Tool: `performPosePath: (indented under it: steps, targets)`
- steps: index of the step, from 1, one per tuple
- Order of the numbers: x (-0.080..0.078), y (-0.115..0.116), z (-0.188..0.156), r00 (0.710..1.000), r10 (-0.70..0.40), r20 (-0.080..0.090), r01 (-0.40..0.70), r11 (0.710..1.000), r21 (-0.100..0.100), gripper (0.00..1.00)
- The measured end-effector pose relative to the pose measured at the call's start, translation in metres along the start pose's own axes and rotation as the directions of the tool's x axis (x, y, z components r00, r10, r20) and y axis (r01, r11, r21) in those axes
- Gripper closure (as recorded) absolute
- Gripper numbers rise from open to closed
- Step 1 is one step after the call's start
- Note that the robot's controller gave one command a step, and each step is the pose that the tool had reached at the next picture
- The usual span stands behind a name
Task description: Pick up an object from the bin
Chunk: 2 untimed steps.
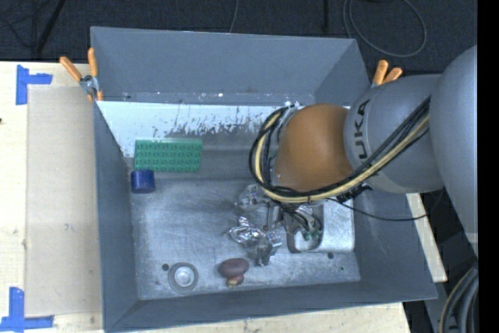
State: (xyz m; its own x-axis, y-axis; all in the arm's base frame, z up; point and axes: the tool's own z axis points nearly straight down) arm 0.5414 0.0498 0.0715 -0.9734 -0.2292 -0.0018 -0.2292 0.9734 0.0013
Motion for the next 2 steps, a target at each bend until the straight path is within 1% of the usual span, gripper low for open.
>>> performPosePath:
  steps: [1, 2]
  targets:
    - [-0.001, -0.001, -0.002, 1.000, 0.003, 0.001, -0.003, 1.000, 0.000, 1.00]
    - [0.000, 0.004, -0.190, 0.963, -0.269, 0.005, 0.269, 0.963, 0.003, 1.00]
